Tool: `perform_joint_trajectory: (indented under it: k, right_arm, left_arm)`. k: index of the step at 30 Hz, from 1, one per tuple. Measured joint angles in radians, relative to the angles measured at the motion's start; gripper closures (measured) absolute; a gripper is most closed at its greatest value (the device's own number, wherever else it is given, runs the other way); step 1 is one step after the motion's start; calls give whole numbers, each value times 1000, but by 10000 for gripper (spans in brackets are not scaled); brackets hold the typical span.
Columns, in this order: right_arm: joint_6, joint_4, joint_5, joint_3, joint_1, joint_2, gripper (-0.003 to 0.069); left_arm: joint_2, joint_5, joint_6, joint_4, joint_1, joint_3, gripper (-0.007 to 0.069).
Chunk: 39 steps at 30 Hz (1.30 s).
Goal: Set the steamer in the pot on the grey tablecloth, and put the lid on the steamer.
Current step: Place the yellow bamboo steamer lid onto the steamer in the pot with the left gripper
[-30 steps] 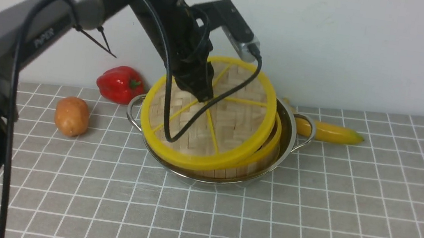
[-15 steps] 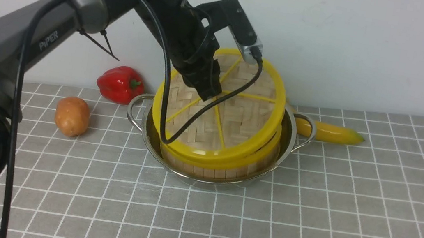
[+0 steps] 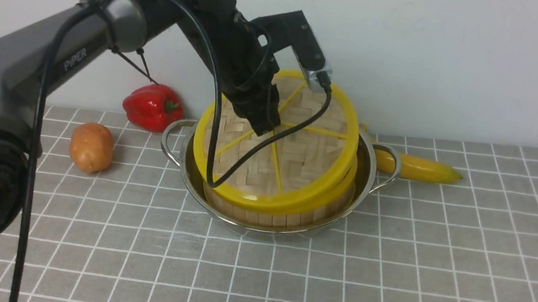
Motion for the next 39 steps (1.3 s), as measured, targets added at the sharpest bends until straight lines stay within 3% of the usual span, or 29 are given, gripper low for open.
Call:
perform_joint_trajectory:
  k: [39]
  right_arm:
    - [0,0,0,0,0,0,416]
  left_arm:
    - [31,-59,86,-20,0,0,508]
